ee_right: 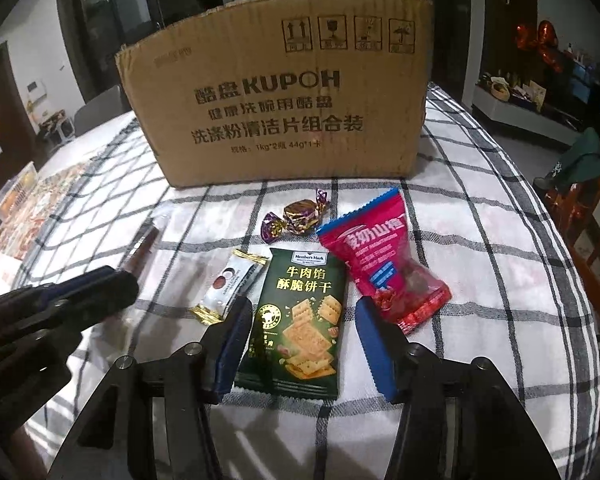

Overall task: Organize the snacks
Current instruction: 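Grasp the white LYFEN stick bar with the left gripper while the right grasps the green cracker pack, then carry the stick bar and cracker pack over the box and open both grippers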

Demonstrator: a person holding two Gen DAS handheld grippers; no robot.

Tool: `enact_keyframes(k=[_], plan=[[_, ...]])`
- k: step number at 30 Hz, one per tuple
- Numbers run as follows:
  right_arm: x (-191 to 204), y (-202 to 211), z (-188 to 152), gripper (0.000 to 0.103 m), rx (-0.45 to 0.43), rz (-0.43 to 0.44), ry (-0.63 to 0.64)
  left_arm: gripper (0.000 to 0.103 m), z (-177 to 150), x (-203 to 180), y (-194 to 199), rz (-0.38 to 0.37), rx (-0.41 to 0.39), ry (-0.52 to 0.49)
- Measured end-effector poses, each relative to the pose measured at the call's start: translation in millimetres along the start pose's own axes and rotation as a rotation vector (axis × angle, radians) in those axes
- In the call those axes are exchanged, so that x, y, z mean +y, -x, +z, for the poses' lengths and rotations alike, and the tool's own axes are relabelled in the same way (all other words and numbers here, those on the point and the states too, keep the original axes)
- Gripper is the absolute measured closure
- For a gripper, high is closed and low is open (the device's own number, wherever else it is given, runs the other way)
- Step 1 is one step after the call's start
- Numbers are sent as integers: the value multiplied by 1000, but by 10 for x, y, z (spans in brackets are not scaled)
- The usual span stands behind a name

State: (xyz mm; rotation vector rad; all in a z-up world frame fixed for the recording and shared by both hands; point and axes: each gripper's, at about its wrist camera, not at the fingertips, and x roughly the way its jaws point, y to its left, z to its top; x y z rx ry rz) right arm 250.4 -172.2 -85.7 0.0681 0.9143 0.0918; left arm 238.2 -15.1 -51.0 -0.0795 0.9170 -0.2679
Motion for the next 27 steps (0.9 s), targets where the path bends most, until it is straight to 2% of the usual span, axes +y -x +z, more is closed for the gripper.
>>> enact_keyframes(k=[4, 7, 9, 10, 16, 27], plan=[[17, -46, 7, 48, 10, -13, -5, 84, -20, 6, -42, -5, 16, 2], [83, -64, -1, 48, 4, -43, 37, 84, -37, -8, -71, -9, 25, 3], [118, -66, -14, 52, -1, -54, 63, 84, -48, -11, -76, -7, 29, 2], [122, -56, -22, 54, -4, -53, 66, 84, -49, -13, -77, -8, 30, 2], [76, 31, -41, 55, -9, -36, 60, 84, -52, -35, -9, 1, 23, 13], [55, 525, 26, 55, -87, 34, 57, 84, 4, -118, 303, 5, -24, 25]])
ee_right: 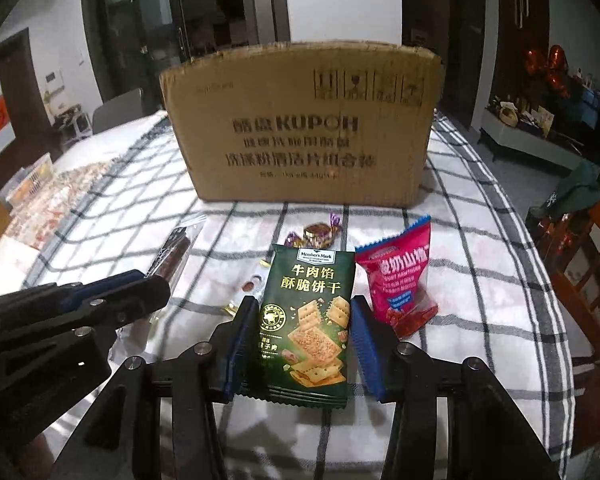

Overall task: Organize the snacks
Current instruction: 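Carry the stick bar and cracker pack over the box and open both grippers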

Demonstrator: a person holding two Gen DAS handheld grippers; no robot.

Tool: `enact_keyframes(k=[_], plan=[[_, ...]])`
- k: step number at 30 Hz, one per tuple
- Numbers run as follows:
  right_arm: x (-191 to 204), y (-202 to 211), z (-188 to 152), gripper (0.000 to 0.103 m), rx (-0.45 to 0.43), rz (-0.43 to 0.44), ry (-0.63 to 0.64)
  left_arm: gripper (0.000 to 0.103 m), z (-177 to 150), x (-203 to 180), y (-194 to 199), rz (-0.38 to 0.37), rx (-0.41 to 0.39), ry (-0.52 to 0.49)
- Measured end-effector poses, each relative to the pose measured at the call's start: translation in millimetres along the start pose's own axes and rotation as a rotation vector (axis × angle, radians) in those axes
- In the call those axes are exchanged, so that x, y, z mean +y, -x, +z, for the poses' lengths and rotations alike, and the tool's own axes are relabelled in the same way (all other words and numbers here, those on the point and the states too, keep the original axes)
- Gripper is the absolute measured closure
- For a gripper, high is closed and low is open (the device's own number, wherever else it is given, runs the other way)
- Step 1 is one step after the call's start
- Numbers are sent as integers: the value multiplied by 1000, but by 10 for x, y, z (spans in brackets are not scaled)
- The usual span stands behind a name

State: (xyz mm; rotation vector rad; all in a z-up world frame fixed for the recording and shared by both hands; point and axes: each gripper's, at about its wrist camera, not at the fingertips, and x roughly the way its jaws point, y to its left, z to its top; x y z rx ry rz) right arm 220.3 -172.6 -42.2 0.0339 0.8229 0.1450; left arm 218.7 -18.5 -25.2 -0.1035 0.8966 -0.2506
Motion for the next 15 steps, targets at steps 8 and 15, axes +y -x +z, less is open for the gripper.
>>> enact_keyframes(k=[8, 15], plan=[[-58, 316, 142, 55, -68, 12, -28, 84, 128, -79, 302, 25, -64, -24], [-117, 599, 432, 55, -158, 29, -33, 84, 407, -233, 576, 4, -146, -83]])
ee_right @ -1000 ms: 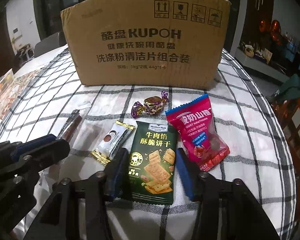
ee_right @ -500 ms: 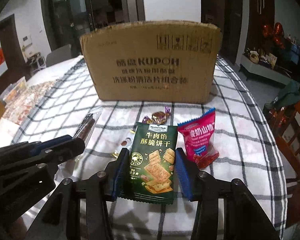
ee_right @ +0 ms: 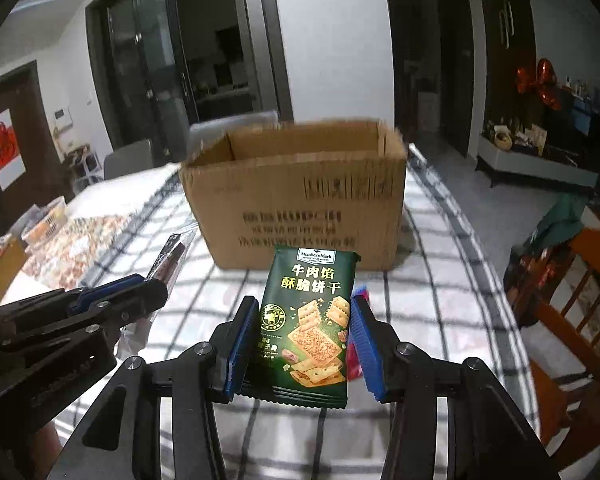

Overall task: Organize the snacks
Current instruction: 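Carry the stick bar and cracker pack over the box and open both grippers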

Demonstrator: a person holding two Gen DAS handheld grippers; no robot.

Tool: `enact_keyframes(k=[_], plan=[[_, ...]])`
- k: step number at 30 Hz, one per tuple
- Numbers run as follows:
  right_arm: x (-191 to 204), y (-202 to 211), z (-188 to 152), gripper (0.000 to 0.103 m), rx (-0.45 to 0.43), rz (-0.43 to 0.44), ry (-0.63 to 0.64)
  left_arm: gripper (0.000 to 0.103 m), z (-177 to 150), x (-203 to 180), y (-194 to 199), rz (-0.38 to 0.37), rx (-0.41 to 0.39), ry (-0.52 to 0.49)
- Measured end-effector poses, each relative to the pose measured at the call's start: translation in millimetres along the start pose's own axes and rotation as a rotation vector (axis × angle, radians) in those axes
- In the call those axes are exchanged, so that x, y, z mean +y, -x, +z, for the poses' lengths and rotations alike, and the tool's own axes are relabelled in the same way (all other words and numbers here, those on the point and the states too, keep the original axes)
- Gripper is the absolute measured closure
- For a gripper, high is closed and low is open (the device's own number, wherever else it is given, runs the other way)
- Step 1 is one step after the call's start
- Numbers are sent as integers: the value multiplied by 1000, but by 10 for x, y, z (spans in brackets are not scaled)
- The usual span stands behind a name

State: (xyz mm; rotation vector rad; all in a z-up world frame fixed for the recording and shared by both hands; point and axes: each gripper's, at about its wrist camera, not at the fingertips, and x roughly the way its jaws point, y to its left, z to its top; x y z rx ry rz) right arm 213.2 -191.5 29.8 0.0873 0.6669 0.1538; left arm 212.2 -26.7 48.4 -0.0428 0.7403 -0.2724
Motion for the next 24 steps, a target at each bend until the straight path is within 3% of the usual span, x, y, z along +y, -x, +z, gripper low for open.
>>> enact_keyframes(k=[7, 15, 24], plan=[[-109, 64, 476, 55, -78, 25, -14, 84, 524, -55, 90, -30, -88, -48], [-142, -118, 1048, 55, -115, 66, 13, 84, 1056, -27, -95, -49, -123, -77], [-188, -502, 1458, 55, -106, 62, 46, 84, 1446, 49, -479, -55, -73, -89]])
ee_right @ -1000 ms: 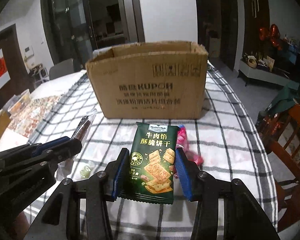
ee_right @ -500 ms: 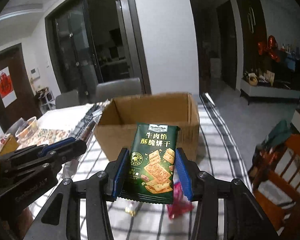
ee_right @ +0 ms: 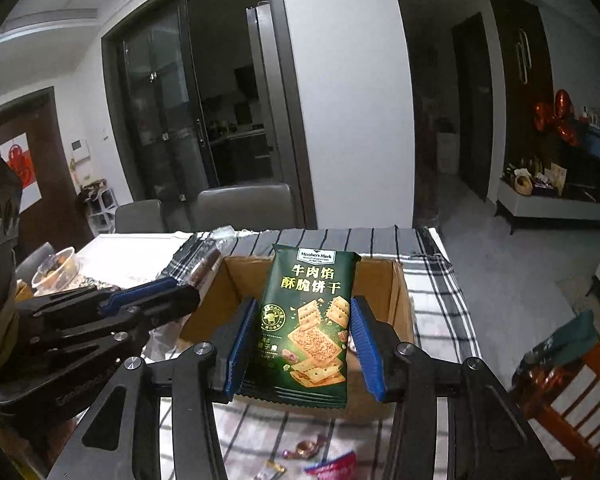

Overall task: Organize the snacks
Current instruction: 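Carry the stick bar and cracker pack over the box and open both grippers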

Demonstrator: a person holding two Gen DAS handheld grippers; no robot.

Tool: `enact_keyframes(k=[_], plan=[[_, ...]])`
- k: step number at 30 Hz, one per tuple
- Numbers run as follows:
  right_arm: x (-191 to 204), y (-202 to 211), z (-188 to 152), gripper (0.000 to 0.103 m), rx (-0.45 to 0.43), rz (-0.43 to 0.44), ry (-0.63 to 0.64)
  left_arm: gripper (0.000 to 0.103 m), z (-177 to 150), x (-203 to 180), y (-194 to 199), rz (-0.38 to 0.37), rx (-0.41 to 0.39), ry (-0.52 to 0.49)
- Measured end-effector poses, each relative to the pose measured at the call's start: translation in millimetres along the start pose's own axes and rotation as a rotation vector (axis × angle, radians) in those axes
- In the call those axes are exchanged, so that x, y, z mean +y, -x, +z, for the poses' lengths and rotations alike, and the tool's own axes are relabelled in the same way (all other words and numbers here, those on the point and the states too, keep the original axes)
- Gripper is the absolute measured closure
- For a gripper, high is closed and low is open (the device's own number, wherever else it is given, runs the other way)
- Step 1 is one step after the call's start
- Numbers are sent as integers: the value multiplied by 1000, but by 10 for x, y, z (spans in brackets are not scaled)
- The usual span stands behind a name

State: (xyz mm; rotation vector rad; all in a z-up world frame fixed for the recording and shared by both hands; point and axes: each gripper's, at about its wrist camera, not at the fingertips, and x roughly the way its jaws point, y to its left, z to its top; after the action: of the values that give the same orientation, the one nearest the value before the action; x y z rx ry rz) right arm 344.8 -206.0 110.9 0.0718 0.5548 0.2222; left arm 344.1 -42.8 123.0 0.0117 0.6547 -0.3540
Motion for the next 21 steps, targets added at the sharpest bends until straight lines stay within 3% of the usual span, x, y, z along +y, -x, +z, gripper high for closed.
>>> enact_keyframes(k=[7, 8, 10, 11, 12, 21], plan=[[-138, -384, 187, 55, 38, -24, -7, 84, 146, 68, -379, 20, 53, -8], [-152, -408, 199, 55, 39, -25, -6, 81, 145, 72, -400, 21, 56, -13], [-166, -457, 214, 53, 38, -51, 3, 60, 155, 64, -452, 31, 68, -33], [-178, -460, 219, 46, 40, -62, 6, 52, 153, 69, -440, 43, 59, -30], [-194, -451, 206, 41, 43, -71, 5, 50, 153, 71, -418, 55, 49, -26], [-189, -43, -122, 41, 1, -64, 21, 45, -123, -98, 5, 114, -8, -83]])
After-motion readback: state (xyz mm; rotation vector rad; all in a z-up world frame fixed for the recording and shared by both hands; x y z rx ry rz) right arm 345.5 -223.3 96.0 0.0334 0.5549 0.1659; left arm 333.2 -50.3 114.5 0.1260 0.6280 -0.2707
